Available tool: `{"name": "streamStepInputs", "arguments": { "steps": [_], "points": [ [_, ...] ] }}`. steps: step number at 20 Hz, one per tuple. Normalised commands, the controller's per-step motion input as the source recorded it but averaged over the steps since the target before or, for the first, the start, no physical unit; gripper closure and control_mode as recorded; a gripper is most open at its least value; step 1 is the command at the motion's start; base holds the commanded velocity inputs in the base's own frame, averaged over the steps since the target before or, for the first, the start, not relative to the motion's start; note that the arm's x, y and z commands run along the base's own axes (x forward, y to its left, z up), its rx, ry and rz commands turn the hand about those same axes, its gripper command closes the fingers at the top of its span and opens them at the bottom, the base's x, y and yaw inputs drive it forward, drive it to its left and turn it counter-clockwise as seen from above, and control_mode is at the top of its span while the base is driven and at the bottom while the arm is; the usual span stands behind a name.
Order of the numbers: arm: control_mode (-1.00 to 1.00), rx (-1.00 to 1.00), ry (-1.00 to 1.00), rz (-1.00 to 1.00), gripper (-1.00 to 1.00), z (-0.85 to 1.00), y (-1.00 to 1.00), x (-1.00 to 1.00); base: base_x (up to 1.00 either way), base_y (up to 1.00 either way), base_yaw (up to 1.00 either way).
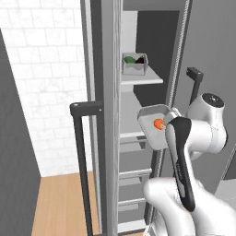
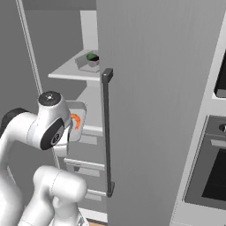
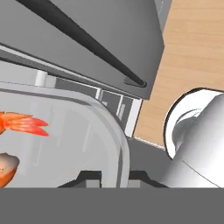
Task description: Take the meat container that has the shrimp and place it on the second highest rack of the freezer. Then take the vegetable container that has the broccoli and eggplant and place it on the highest rack of the freezer.
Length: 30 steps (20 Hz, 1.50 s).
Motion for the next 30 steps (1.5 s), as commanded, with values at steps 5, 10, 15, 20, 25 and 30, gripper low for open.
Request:
{"name": "streamStepInputs", "arguments": {
  "steps": [5, 10, 15, 20, 25, 30],
  "points": [
    [-1.0, -0.03, 0.0, -0.01, 1.0, -0.21, 0.31, 0.73, 0.0, 0.0, 0.0],
    [-1.0, -0.02, 0.0, -0.07, 1.0, -0.23, 0.2, 0.6, 0.0, 0.0, 0.0],
    [-1.0, 0.0, 0.0, -0.08, 1.0, -0.15, 0.01, 0.7, 0.0, 0.0, 0.0],
    [-1.0, 0.04, 0.0, -0.01, 1.0, -0.18, -0.11, 0.68, 0.0, 0.0, 0.0],
    [-1.0, 0.02, 0.01, 0.0, 1.0, -0.17, 0.0, 0.61, 0.0, 0.0, 0.0],
    [-1.0, 0.0, 0.03, 0.0, 1.0, -0.13, 0.01, 0.62, 0.0, 0.0, 0.0]
  ]
}}
